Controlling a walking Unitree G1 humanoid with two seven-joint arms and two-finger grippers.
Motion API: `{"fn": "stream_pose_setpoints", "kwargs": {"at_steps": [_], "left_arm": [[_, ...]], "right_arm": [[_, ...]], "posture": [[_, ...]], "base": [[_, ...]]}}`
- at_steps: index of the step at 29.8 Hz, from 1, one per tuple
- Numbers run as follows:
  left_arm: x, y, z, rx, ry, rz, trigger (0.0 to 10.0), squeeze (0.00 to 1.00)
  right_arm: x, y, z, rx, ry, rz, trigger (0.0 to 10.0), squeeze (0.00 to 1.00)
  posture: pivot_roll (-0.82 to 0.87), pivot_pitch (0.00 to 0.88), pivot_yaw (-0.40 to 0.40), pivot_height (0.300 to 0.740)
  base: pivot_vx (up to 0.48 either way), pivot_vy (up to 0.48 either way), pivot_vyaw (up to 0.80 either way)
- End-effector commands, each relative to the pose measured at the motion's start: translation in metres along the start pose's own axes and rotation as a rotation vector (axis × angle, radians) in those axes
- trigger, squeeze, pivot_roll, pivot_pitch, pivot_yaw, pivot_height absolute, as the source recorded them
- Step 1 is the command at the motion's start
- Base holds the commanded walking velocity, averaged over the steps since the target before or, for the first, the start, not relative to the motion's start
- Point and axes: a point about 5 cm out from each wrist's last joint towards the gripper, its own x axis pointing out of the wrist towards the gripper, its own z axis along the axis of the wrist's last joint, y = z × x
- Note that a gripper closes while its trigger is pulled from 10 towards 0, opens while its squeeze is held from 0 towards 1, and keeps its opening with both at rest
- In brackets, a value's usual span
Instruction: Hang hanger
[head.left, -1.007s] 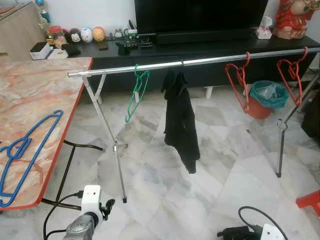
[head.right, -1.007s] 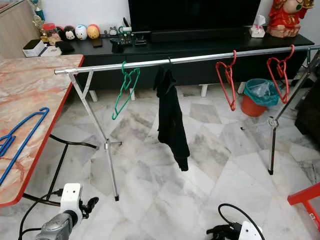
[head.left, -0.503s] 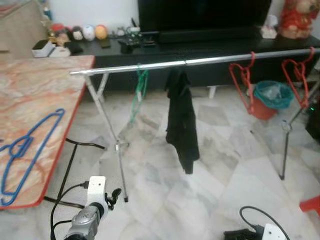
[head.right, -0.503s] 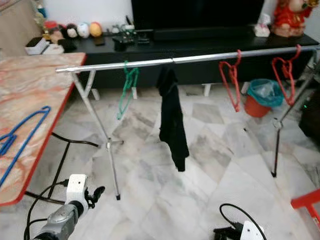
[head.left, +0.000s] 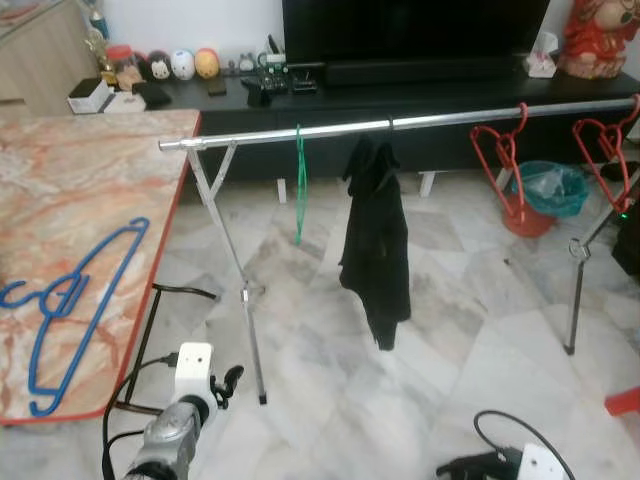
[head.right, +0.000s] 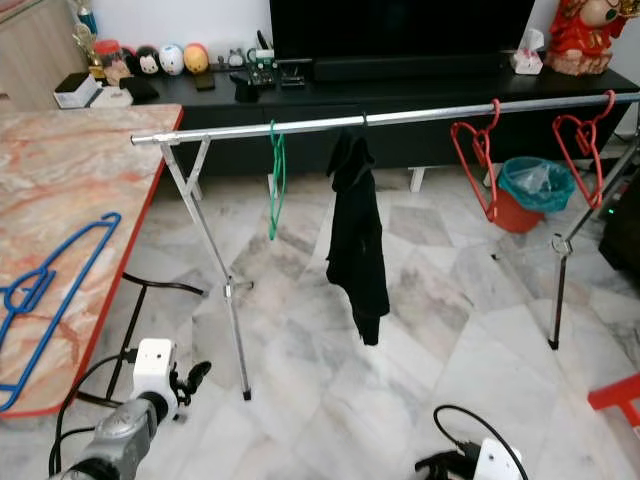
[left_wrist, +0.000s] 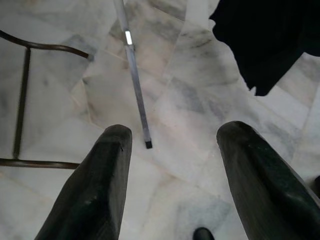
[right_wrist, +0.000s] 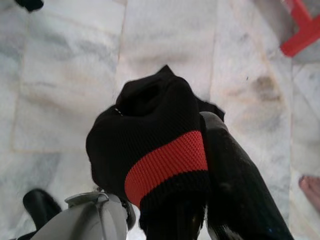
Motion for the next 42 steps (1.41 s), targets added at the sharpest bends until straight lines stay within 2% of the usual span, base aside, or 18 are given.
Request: {"fn": "stream_pose_setpoints", "kwargs": {"at_steps": [1, 7, 15, 27, 42], "left_arm": [[0.002, 0.000, 0.009, 0.004, -0.048, -0.005, 10.0, 0.00], [0.007, -0.008, 0.030, 0.017, -0.149, -0.037, 10.0, 0.00], [0.008, -0.012, 0.039, 0.013, -0.210, -0.045, 10.0, 0.00], [0.007, -0.018, 0.069, -0.001, -0.380, -0.074, 10.0, 0.00], [0.006, -0.017, 0.078, 0.000, -0.420, -0.074, 10.0, 0.00]], "right_arm": [[0.000, -0.002, 0.000, -0.002, -0.003, -0.007, 10.0, 0.00], [0.000, -0.002, 0.000, -0.005, -0.006, -0.006, 10.0, 0.00], [0.000, -0.001, 0.000, -0.008, -0.009, -0.003, 10.0, 0.00], [0.000, 0.001, 0.001, -0.014, -0.011, 0.003, 10.0, 0.00], [0.000, 0.002, 0.002, -0.036, -0.021, 0.012, 10.0, 0.00]], "posture": [[0.00, 0.016, 0.049, 0.740], [0.00, 0.019, 0.048, 0.740], [0.00, 0.021, 0.048, 0.740], [0.01, 0.020, 0.048, 0.740], [0.00, 0.017, 0.048, 0.740]], "base": [[0.000, 0.000, 0.00], [0.000, 0.000, 0.00], [0.000, 0.000, 0.00], [0.101, 0.000, 0.00], [0.284, 0.000, 0.00]]}}
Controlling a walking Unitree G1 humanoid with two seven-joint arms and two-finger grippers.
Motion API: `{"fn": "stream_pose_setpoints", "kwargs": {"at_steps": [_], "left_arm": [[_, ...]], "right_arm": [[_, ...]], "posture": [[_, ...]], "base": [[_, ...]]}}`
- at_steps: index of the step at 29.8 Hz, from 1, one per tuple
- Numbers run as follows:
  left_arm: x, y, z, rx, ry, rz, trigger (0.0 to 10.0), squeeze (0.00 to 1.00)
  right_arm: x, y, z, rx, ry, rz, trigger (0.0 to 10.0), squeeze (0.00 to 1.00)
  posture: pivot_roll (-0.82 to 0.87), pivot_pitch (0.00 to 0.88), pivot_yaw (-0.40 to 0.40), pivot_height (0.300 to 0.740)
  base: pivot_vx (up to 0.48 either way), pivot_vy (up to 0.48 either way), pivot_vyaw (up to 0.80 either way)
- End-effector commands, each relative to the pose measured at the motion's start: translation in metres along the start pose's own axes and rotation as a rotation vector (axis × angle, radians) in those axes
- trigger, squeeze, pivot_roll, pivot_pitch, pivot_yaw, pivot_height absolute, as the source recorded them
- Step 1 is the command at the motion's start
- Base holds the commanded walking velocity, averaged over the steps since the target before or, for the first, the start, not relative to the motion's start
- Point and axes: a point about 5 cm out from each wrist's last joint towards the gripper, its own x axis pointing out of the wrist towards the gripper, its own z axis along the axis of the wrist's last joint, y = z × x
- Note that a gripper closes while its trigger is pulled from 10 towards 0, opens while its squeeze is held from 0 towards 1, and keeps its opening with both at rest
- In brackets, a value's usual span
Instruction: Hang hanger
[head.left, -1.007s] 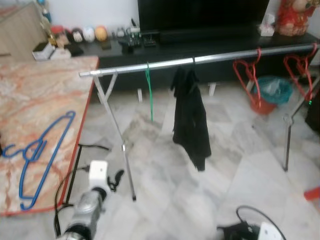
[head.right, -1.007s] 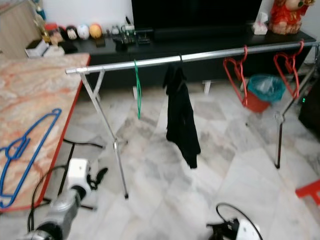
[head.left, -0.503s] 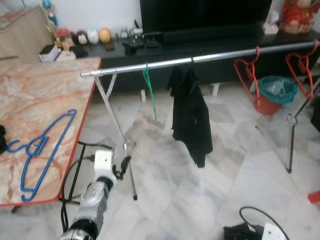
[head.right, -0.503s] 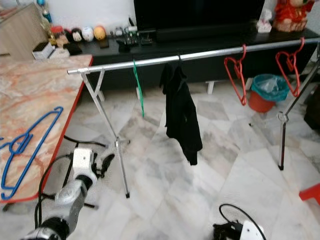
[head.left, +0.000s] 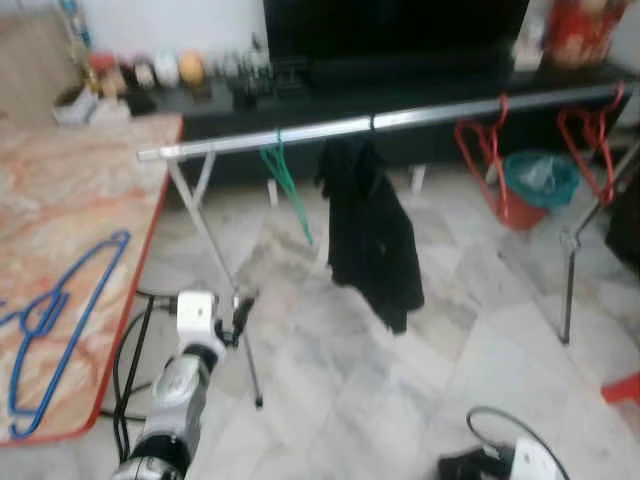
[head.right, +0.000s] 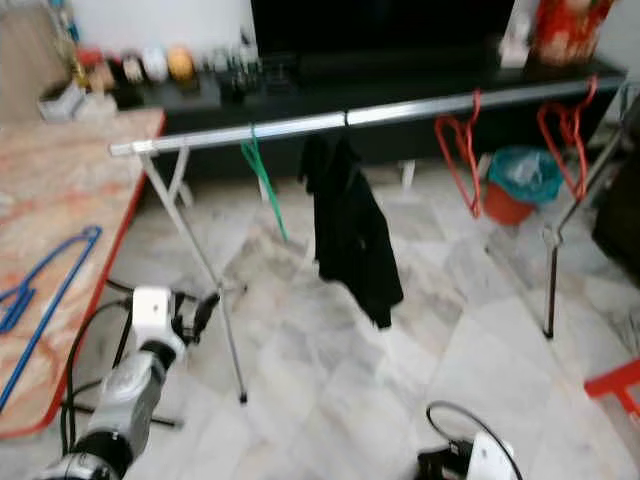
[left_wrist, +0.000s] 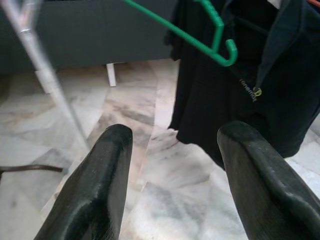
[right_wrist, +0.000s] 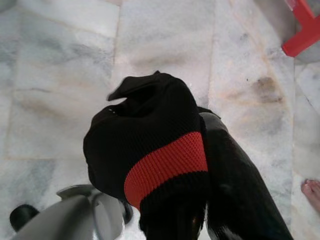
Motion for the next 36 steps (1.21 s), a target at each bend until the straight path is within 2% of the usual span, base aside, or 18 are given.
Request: {"fn": "stream_pose_setpoints", "kwargs": {"at_steps": [1, 14, 20, 25, 36], "left_arm": [[0.003, 0.001, 0.007, 0.005, -0.030, 0.003, 10.0, 0.00], [0.010, 0.007, 0.023, 0.008, -0.085, 0.032, 10.0, 0.00], [0.013, 0.007, 0.029, 0.009, -0.109, 0.037, 10.0, 0.00], [0.016, 0.008, 0.036, 0.011, -0.136, 0.042, 10.0, 0.00], [0.019, 0.006, 0.042, 0.000, -0.150, 0.026, 10.0, 0.00]], "right_arm": [[0.000, -0.001, 0.002, -0.010, -0.013, -0.004, 10.0, 0.00], [0.000, 0.003, 0.003, -0.027, -0.029, 0.019, 10.0, 0.00], [0.000, 0.004, 0.004, -0.021, -0.031, 0.027, 10.0, 0.00], [0.000, 0.005, 0.003, -0.020, -0.029, 0.035, 10.0, 0.00], [-0.001, 0.006, 0.003, -0.025, -0.027, 0.043, 10.0, 0.00]], "posture": [[0.00, 0.013, 0.047, 0.740], [0.01, 0.002, 0.047, 0.740], [0.00, 0.005, 0.048, 0.740], [0.00, 0.010, 0.048, 0.740], [0.00, 0.016, 0.046, 0.740]], "base": [[0.307, 0.000, 0.00], [0.316, 0.000, 0.00], [0.321, 0.000, 0.50], [0.320, 0.000, 0.00], [0.322, 0.000, 0.00]]}}
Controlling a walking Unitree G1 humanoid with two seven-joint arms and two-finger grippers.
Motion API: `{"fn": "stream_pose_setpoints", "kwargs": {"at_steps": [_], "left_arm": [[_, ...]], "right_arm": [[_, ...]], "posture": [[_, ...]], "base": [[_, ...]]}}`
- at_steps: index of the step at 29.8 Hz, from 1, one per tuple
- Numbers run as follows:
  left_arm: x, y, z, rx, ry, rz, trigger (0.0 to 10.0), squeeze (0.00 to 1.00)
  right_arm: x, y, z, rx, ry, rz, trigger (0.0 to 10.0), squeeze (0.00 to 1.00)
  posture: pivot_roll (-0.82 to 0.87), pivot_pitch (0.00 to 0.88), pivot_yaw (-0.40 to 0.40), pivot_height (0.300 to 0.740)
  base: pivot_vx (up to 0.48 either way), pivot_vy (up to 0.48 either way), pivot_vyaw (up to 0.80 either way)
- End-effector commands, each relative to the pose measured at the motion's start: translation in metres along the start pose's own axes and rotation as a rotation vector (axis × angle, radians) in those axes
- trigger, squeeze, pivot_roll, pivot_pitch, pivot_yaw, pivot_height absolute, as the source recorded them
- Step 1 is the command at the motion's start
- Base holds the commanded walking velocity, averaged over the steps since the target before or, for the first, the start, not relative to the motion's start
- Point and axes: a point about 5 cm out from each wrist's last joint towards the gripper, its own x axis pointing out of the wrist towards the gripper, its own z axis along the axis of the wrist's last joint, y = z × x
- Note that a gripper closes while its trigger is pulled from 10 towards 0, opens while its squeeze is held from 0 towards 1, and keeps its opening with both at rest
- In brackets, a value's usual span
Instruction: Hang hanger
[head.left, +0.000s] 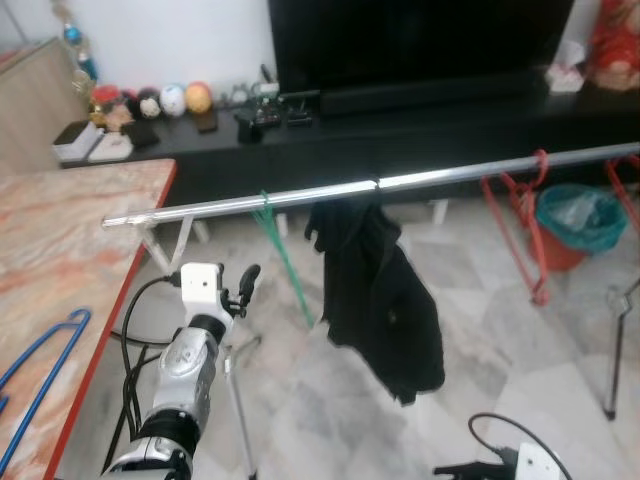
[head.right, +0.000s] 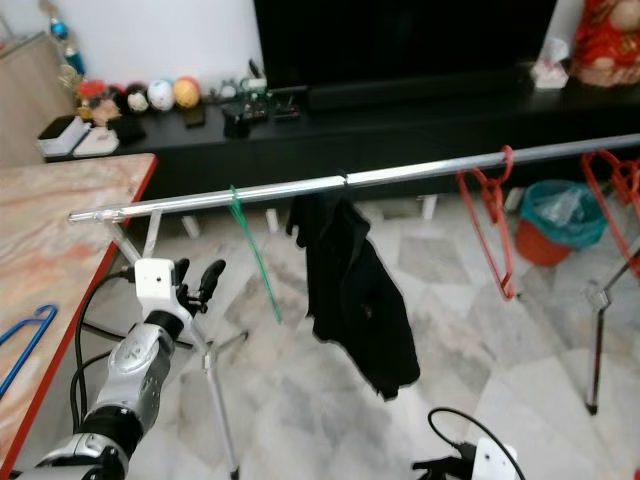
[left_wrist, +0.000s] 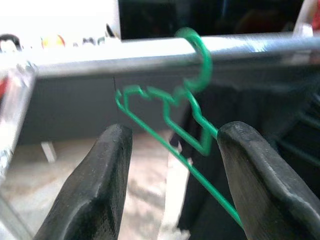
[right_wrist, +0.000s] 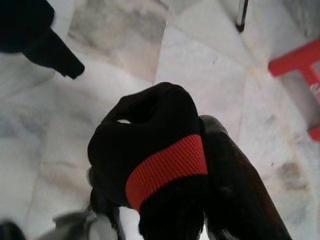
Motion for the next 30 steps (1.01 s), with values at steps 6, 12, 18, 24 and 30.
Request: {"fn": "stream_pose_setpoints", "kwargs": {"at_steps": [6, 12, 18, 24, 30], "left_arm": [[-0.004, 0.007, -0.003, -0.022, 0.018, 0.017, 10.0, 0.00], [-0.005, 0.004, -0.002, -0.025, 0.014, -0.002, 10.0, 0.00], [-0.011, 0.007, -0.001, -0.017, 0.006, -0.003, 10.0, 0.00], [-0.016, 0.007, 0.002, -0.009, -0.001, -0.013, 10.0, 0.00], [-0.020, 0.002, 0.006, -0.009, 0.018, -0.059, 10.0, 0.00]], "right_arm": [[-0.002, 0.012, 0.001, 0.007, -0.007, 0.032, 10.0, 0.00], [-0.002, 0.013, 0.001, 0.007, -0.007, 0.033, 10.0, 0.00], [-0.002, 0.013, 0.000, 0.010, -0.005, 0.033, 10.0, 0.00], [-0.002, 0.012, 0.000, 0.015, -0.001, 0.030, 10.0, 0.00], [-0.002, 0.012, -0.001, 0.014, 0.001, 0.033, 10.0, 0.00]], "posture": [[0.01, 0.015, 0.045, 0.740], [0.00, 0.010, 0.048, 0.740], [0.00, 0.002, 0.049, 0.740], [0.01, 0.000, 0.046, 0.740], [0.02, 0.000, 0.043, 0.740]], "base": [[0.323, 0.000, 0.00], [0.206, 0.000, 0.00], [0.000, 0.000, 0.00], [0.000, 0.000, 0.00], [0.000, 0.000, 0.00]]}}
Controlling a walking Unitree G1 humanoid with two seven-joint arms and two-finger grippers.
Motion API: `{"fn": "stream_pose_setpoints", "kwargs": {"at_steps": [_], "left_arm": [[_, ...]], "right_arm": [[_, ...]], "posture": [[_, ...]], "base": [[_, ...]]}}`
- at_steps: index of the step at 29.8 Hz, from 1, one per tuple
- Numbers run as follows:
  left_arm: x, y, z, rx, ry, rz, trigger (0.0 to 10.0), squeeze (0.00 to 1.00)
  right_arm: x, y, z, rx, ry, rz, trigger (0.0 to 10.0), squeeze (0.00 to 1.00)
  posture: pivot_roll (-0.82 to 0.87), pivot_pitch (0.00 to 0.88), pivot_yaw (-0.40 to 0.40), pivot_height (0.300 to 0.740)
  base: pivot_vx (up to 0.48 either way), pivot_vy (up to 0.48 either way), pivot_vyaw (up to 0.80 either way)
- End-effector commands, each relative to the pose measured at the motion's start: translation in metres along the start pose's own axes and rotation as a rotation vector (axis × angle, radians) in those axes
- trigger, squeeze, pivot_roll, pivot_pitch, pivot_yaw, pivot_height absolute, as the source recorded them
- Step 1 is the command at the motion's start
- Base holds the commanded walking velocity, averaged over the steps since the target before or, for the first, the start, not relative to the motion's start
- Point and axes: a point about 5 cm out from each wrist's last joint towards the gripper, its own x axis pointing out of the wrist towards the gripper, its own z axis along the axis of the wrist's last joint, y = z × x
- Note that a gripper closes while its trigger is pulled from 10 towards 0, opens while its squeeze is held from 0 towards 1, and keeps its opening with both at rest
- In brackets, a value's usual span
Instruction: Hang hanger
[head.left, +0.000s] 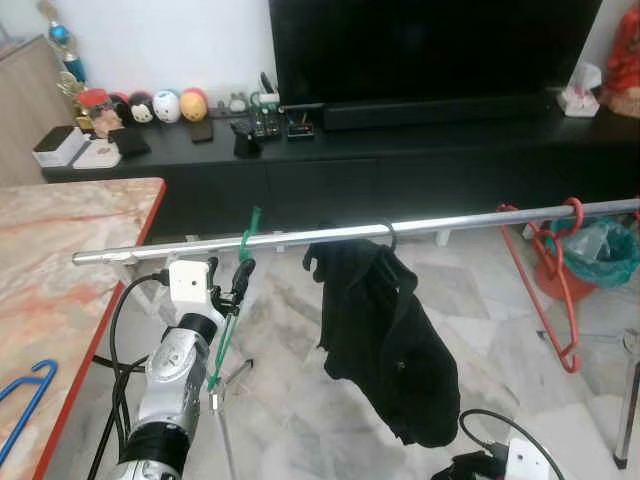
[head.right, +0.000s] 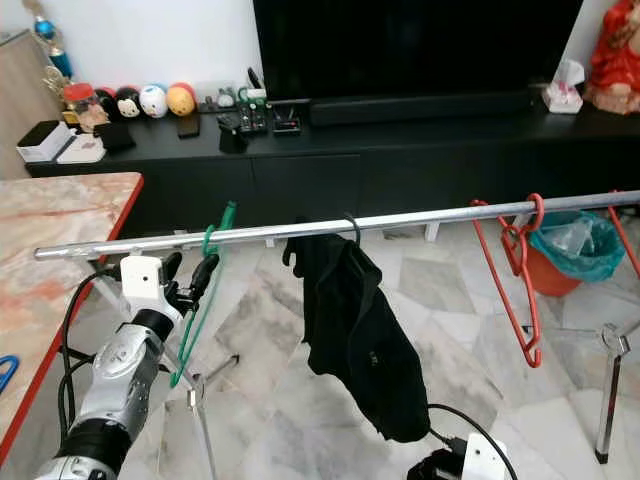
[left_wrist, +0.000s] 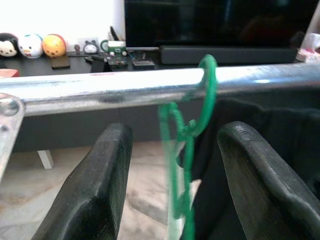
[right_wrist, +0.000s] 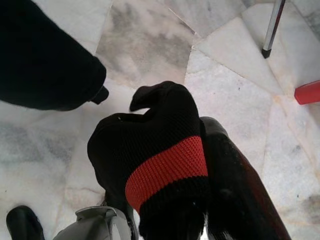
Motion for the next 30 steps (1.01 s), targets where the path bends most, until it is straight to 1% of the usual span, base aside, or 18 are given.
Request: {"fn": "stream_pose_setpoints", "kwargs": {"at_steps": [1, 4, 5, 9, 11, 14, 18, 30], "left_arm": [[0.001, -0.001, 0.002, 0.014, 0.015, -0.025, 10.0, 0.00], [0.003, 0.000, 0.000, 0.017, 0.039, -0.027, 10.0, 0.00], [0.005, -0.002, -0.002, 0.026, 0.064, -0.047, 10.0, 0.00], [0.007, -0.004, -0.005, 0.023, 0.088, -0.064, 10.0, 0.00], [0.012, -0.009, -0.008, 0.040, 0.137, -0.100, 10.0, 0.00], [0.019, -0.014, -0.007, 0.047, 0.158, -0.131, 10.0, 0.00], [0.024, -0.015, -0.006, 0.040, 0.166, -0.132, 10.0, 0.00], [0.024, -0.015, -0.006, 0.040, 0.166, -0.132, 10.0, 0.00]], "right_arm": [[0.000, 0.001, 0.001, 0.006, -0.004, 0.006, 10.0, 0.00], [0.000, 0.003, 0.002, 0.005, -0.006, 0.010, 10.0, 0.00], [0.000, 0.003, 0.002, 0.006, -0.006, 0.011, 10.0, 0.00], [0.000, 0.003, 0.003, 0.006, -0.006, 0.013, 10.0, 0.00], [0.000, 0.003, 0.003, 0.008, -0.006, 0.014, 10.0, 0.00], [0.001, 0.003, 0.004, 0.009, -0.006, 0.016, 10.0, 0.00], [0.001, 0.003, 0.004, 0.008, -0.007, 0.017, 10.0, 0.00], [0.001, 0.003, 0.004, 0.008, -0.007, 0.017, 10.0, 0.00]], "posture": [[0.02, 0.000, 0.043, 0.740], [0.02, 0.000, 0.043, 0.740], [0.02, 0.000, 0.043, 0.740], [0.02, 0.000, 0.042, 0.740], [0.02, 0.000, 0.041, 0.740], [0.02, 0.000, 0.036, 0.740], [0.02, 0.000, 0.030, 0.740], [0.02, 0.000, 0.030, 0.740]], "base": [[0.000, 0.000, 0.00], [0.000, 0.000, 0.00], [0.000, 0.000, 0.00], [0.000, 0.000, 0.00], [0.000, 0.000, 0.00], [0.000, 0.000, 0.00], [0.000, 0.000, 0.00], [0.000, 0.000, 0.00]]}}
